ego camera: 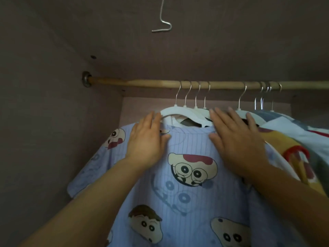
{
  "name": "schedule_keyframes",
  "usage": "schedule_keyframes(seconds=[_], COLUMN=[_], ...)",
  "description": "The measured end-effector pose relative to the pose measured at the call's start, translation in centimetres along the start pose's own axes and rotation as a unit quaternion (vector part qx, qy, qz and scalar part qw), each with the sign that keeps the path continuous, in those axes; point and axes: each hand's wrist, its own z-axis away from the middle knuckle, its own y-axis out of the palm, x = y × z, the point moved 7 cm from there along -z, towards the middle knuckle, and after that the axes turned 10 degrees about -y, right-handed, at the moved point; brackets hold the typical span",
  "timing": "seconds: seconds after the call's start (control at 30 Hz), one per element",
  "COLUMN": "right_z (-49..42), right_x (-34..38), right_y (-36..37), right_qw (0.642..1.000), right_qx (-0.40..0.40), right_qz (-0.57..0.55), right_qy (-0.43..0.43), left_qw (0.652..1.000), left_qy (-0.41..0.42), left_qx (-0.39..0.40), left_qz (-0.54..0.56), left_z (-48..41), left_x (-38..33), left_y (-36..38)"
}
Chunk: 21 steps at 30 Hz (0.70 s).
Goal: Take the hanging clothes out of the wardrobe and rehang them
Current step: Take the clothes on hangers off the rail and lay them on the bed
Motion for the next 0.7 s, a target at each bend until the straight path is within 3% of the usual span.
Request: schedule_keyframes(seconds=[0.2, 0.43, 0.7], right_z=[-6.2, -7.5, -8.9], right_x=[3.5, 4.3, 3.5], right_y=[0.0, 1.5, -1.7], right_qw=[0.998, 0.993, 0.992], right_qx=[-0.032, 0.041, 0.0], right_qz=[-0.01, 0.051, 0.101], right_qy=[-0.046, -0.103, -0.071], left_qw=[0.999, 0.997, 0.989], left_qy=[0.0, 0.014, 0.022], left_qx=[0.012, 0.044, -0.033], left_qz=[0.032, 0.056, 0.144], left_z=[-2.8, -3.5, -5.0], left_x=[0.1, 0.5, -0.2], left_y=[0.9, 2.4, -0.5])
